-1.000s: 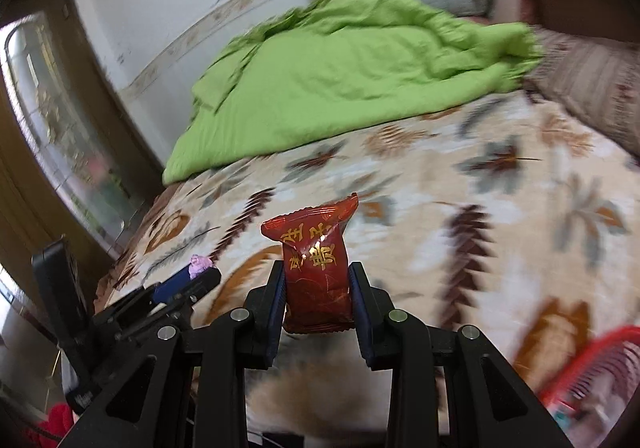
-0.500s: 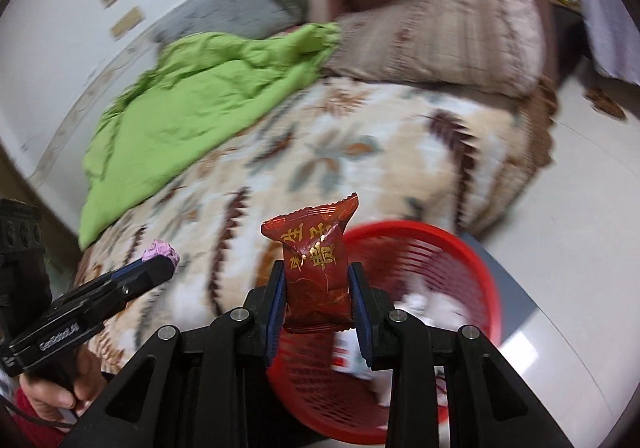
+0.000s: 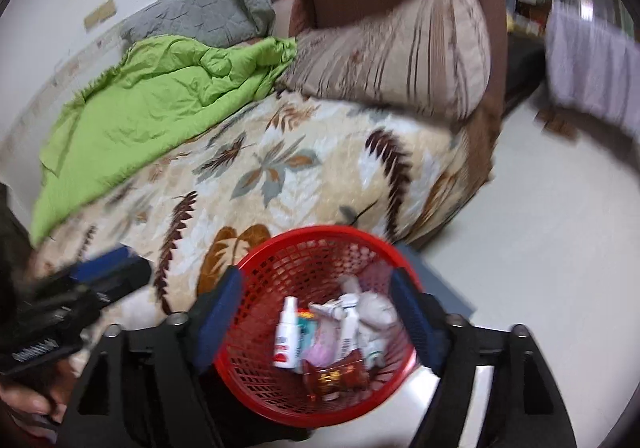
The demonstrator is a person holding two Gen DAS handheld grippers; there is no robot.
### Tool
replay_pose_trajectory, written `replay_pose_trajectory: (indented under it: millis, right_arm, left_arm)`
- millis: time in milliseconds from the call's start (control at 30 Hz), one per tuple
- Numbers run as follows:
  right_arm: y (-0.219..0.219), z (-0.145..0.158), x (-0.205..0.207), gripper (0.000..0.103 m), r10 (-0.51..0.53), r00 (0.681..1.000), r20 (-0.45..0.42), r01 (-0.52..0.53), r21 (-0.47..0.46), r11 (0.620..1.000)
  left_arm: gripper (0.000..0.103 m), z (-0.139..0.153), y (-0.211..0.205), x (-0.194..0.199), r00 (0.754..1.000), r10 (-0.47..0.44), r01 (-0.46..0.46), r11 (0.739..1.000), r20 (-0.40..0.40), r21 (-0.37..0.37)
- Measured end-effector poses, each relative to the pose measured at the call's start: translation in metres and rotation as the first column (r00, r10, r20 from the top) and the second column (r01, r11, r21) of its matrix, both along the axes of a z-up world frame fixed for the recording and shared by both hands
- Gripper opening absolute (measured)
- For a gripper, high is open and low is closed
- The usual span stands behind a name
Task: Collect trash
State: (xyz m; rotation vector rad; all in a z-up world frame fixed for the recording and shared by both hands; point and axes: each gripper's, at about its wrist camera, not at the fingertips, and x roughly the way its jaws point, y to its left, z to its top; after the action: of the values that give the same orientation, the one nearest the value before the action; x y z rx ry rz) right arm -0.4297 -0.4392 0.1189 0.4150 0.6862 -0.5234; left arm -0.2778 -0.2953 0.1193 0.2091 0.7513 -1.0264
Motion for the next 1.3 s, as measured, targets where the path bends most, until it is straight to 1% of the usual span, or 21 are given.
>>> replay_pose_trajectory:
  millis: [67, 133, 167, 300, 333, 400, 467, 533, 600, 667, 800, 1033, 1133, 1300]
  right_arm:
    - [0.022, 0.011, -0.002, 0.094, -0.019, 1.0, -0.01, 0.018, -0.098, 0.995]
    - [0.039, 0.017, -0.003, 0.1, -0.011, 1.0, -0.017, 0.008, -0.156, 0.988]
    - [0.048, 0.02, -0.004, 0.102, -0.008, 1.0, -0.022, 0.004, -0.182, 0.983]
    - [0.081, 0.026, -0.01, 0.102, 0.011, 0.999, -0.044, -0.023, -0.273, 0.962]
    - [0.088, 0.025, -0.01, 0.102, 0.019, 0.998, -0.054, -0.033, -0.287, 0.957]
    - [0.101, 0.024, -0.01, 0.102, 0.053, 0.997, -0.062, -0.069, -0.299, 0.952]
    - [0.113, 0.023, -0.007, 0.102, 0.078, 0.994, -0.082, -0.101, -0.329, 0.939]
    - [0.121, 0.023, -0.005, 0.102, 0.088, 0.992, -0.093, -0.116, -0.358, 0.926]
    - [0.126, 0.025, -0.005, 0.102, 0.098, 0.991, -0.088, -0.124, -0.37, 0.921]
    - [0.128, 0.026, -0.006, 0.102, 0.102, 0.991, -0.085, -0.127, -0.378, 0.917]
    - [0.129, 0.025, -0.005, 0.102, 0.101, 0.991, -0.089, -0.127, -0.37, 0.92]
    - [0.124, 0.023, -0.004, 0.102, 0.097, 0.991, -0.094, -0.124, -0.347, 0.93]
    - [0.123, 0.022, -0.003, 0.103, 0.097, 0.991, -0.095, -0.124, -0.344, 0.931]
    - [0.12, 0.019, -0.001, 0.103, 0.098, 0.99, -0.097, -0.125, -0.332, 0.935]
  left_arm:
    - [0.079, 0.008, 0.022, -0.004, 0.998, 0.03, -0.029, 0.999, 0.061, -0.015]
    - [0.084, 0.016, 0.048, -0.01, 0.988, 0.076, -0.074, 0.997, 0.136, -0.014]
    - [0.089, 0.019, 0.06, -0.012, 0.981, 0.1, -0.098, 0.995, 0.166, -0.016]
    - [0.098, 0.023, 0.096, -0.023, 0.953, 0.17, -0.17, 0.985, 0.249, -0.022]
    - [0.098, 0.023, 0.105, -0.028, 0.943, 0.19, -0.192, 0.981, 0.273, -0.021]
    - [0.099, 0.02, 0.113, -0.032, 0.932, 0.214, -0.22, 0.975, 0.294, -0.014]
    - [0.1, 0.016, 0.118, -0.034, 0.923, 0.238, -0.25, 0.968, 0.302, 0.001]
    - [0.1, 0.011, 0.12, -0.032, 0.923, 0.25, -0.267, 0.963, 0.293, 0.02]
    - [0.1, 0.009, 0.123, -0.03, 0.919, 0.265, -0.287, 0.957, 0.293, 0.034]
    - [0.1, 0.008, 0.127, -0.029, 0.912, 0.288, -0.311, 0.95, 0.293, 0.033]
    - [0.1, 0.006, 0.129, -0.026, 0.91, 0.299, -0.322, 0.946, 0.286, 0.034]
    - [0.1, 0.0, 0.121, -0.031, 0.896, 0.292, -0.334, 0.939, 0.336, 0.075]
    - [0.1, 0.002, 0.122, -0.031, 0.889, 0.302, -0.342, 0.938, 0.344, 0.062]
    - [0.1, 0.004, 0.125, -0.03, 0.888, 0.316, -0.347, 0.937, 0.335, 0.036]
